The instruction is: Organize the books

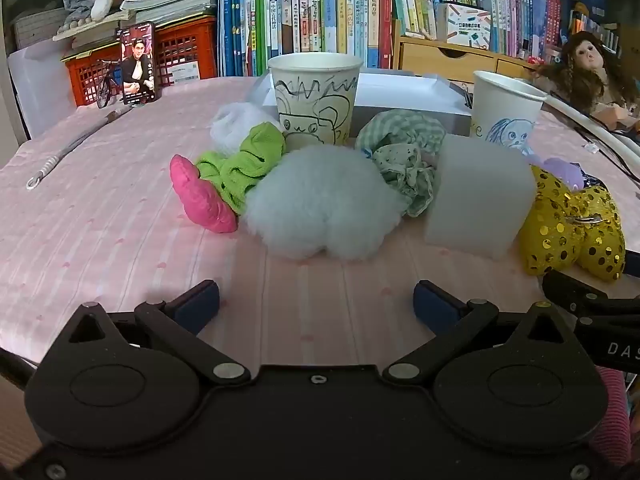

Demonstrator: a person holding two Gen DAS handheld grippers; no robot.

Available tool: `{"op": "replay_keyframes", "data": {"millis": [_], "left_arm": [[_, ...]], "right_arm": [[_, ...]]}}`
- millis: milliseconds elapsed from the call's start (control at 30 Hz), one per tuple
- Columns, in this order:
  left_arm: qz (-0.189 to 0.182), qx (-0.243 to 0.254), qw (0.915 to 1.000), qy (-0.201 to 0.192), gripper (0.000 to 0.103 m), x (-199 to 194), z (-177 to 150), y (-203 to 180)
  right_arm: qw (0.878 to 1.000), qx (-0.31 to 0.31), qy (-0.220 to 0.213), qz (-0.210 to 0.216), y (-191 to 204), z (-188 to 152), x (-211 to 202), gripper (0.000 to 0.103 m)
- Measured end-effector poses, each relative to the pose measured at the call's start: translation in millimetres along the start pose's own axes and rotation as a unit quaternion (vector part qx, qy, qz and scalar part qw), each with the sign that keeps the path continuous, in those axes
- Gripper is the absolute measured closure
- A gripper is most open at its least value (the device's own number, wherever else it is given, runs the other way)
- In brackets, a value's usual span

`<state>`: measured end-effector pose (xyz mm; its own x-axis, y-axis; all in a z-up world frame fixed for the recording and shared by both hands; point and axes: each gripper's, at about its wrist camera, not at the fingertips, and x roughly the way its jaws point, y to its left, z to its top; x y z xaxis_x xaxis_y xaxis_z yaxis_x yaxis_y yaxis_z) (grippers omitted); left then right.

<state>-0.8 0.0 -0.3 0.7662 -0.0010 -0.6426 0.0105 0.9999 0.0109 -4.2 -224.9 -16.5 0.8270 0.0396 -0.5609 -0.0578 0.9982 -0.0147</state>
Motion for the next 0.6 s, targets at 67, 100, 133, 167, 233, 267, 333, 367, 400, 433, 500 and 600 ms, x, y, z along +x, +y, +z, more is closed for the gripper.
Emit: {"op": "replay_keyframes", "data": {"millis": [67,100,133,167,233,267,333,367,400,433,500,600], "left_arm": [[0.000,0.001,1.0000,-0.003,0.000,-1.0,-1.7,0.1],[0.001,0.001,1.0000,0.003,0.000,-0.1,-0.9,-0.5],[0.002,0.001,1.0000,0.005,0.000,0.2,-0.8,-0.7],[0.002,0.001,1.0000,0.005,0.000,0.1,-0.8,-0.6],[0.002,0.001,1.0000,0.005,0.000,0.2,-0.8,-0.6],[0.002,0.000,1.0000,0.005,0.000,0.3,-0.6,-0.4],[0.002,0.001,1.0000,0.006,0.000,0.5,-0.5,-0.4],[0.002,0.001,1.0000,0.006,0.000,0.4,-0.9,-0.5],[0.002,0.001,1.0000,0.006,0.000,0.4,-0.6,-0.5],[0.002,0.001,1.0000,0.006,0.000,0.4,-0.4,-0.5],[0.002,0.001,1.0000,0.006,0.000,0.4,-1.1,-0.7],[0.002,0.000,1.0000,0.006,0.000,0.4,-0.7,-0.5]], "right_arm": [[1.000,0.000,0.001,0.000,0.1,0.0,0.0,0.000],[1.000,0.000,0.001,0.000,0.1,0.1,0.0,0.000],[1.000,0.000,0.002,0.000,0.1,0.2,0.0,0.000],[1.000,0.000,0.002,0.000,0.1,0.3,0.0,0.000],[1.000,0.000,0.002,0.000,0.1,0.5,0.0,0.000],[1.000,0.000,0.002,0.000,0.2,0.5,0.0,0.000],[1.000,-0.001,0.002,0.000,0.1,0.7,0.2,0.000],[1.000,-0.001,0.002,0.001,0.1,0.8,0.3,0.000],[1.000,-0.001,0.003,0.001,0.0,0.9,0.5,0.000],[1.000,-0.001,0.003,0.002,-0.1,0.8,0.5,0.000],[1.000,-0.001,0.002,0.002,-0.1,0.7,0.5,0.000],[1.000,-0.001,0.003,0.002,-0.3,0.9,1.0,0.000]]}}
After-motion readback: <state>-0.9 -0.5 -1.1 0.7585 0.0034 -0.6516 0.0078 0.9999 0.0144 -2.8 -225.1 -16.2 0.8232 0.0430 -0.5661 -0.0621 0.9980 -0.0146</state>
